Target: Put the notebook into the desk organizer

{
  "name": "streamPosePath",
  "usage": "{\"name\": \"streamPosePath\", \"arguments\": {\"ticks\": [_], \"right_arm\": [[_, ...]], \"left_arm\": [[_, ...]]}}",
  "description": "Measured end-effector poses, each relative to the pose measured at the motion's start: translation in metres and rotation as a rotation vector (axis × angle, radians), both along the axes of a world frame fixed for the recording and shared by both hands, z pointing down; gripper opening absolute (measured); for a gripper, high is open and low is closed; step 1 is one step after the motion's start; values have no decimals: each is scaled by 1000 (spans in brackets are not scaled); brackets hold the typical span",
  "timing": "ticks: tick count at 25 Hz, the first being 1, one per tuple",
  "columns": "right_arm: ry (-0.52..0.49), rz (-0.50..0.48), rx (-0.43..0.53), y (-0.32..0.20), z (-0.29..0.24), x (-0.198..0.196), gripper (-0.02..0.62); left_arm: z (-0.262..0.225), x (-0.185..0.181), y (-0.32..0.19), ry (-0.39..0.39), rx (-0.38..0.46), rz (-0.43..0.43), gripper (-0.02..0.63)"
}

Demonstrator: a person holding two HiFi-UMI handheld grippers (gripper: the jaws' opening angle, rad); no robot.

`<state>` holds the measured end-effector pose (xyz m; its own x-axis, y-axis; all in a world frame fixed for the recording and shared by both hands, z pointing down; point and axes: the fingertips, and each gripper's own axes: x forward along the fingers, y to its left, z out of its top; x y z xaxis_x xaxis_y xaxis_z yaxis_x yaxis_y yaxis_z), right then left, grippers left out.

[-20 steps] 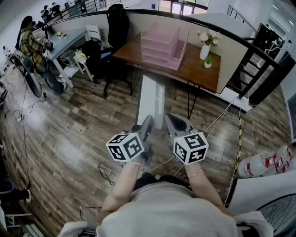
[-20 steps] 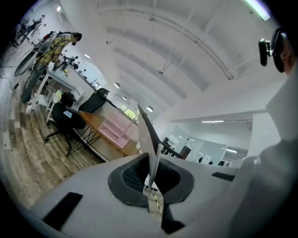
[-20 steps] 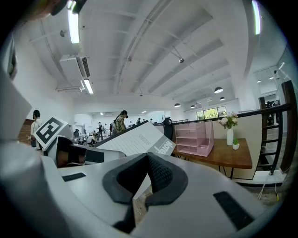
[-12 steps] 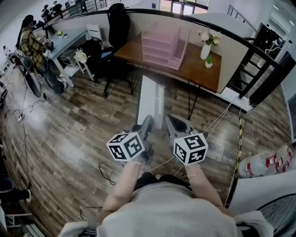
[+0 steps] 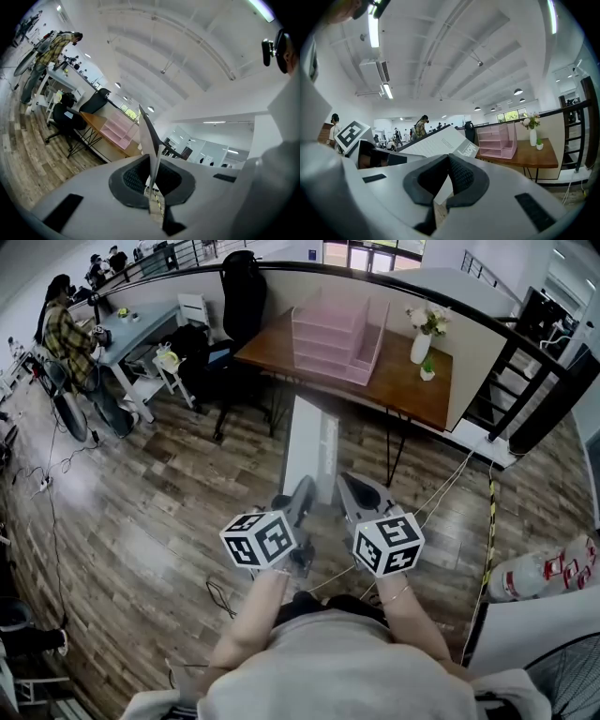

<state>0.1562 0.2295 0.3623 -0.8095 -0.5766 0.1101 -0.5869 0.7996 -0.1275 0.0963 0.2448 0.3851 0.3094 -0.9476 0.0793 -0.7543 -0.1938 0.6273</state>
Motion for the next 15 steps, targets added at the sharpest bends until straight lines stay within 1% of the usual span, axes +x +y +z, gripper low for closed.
{"name": "streamPosePath", "arguments": {"ticks": [4,9,15], "right_arm": [[11,5,-6,-2,6,-8,11],[18,31,-30,2,18,-16,11],[36,42,-35,-3,23,-20,11]], "left_arm": [[1,-7,-2,8,7,8,14],[8,-6,0,2,1,44,14],[10,-20,-8,18,8,36,14]]}}
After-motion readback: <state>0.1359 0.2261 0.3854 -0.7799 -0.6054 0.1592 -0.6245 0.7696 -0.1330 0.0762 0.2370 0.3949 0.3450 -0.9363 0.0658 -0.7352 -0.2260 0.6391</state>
